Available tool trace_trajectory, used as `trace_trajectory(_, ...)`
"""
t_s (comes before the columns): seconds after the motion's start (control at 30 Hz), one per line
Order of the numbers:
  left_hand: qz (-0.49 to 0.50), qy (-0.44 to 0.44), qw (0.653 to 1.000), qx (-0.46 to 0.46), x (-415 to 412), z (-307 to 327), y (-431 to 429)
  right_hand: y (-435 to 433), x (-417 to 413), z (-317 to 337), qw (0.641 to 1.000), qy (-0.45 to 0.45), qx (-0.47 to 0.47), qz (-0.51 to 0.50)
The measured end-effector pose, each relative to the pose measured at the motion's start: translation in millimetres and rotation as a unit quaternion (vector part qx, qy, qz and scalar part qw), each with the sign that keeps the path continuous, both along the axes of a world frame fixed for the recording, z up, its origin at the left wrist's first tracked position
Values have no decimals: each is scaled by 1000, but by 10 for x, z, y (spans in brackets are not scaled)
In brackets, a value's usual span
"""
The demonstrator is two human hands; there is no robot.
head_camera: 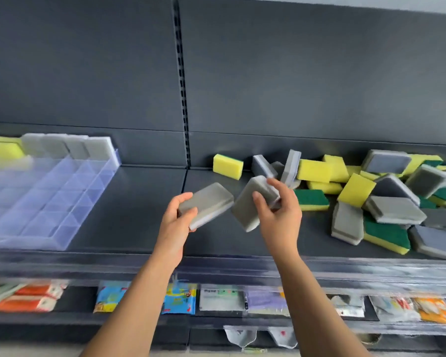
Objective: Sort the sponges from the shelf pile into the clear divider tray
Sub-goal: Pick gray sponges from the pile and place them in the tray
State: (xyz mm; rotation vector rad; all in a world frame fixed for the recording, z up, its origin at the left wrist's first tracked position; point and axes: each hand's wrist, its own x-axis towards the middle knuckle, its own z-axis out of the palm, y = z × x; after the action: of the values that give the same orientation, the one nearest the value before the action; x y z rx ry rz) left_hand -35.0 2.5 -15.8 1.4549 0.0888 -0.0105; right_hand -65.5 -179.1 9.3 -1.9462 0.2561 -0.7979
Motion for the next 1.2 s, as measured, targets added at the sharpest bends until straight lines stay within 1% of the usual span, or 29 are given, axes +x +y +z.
trace_trajectory(0.17, 73, 10, 997, 17, -48, 27, 615, 578, 94, 66, 998, 35, -20, 51)
trace_trajectory(0.4, 137, -16, 990, 22, -27, 134, 1574, 1532, 218, 203, 995, 46, 3, 85)
trace_trajectory(0.6, 153, -54, 987, 16, 87, 246, 2400, 2363, 356, 264, 993, 37, 4, 108)
trace_trajectory(0.93, 184, -58, 981, 22, 422, 390, 3399, 3384, 814, 347, 987, 34, -16, 157)
trace_trajectory(1.07, 205, -88, 973, 50, 706, 390, 3670, 3636, 1139, 374, 985, 25, -21, 171)
trace_trajectory(1.2, 230, -106, 964, 86, 1049, 420, 3895, 3849, 1501, 417, 981, 23, -7, 194)
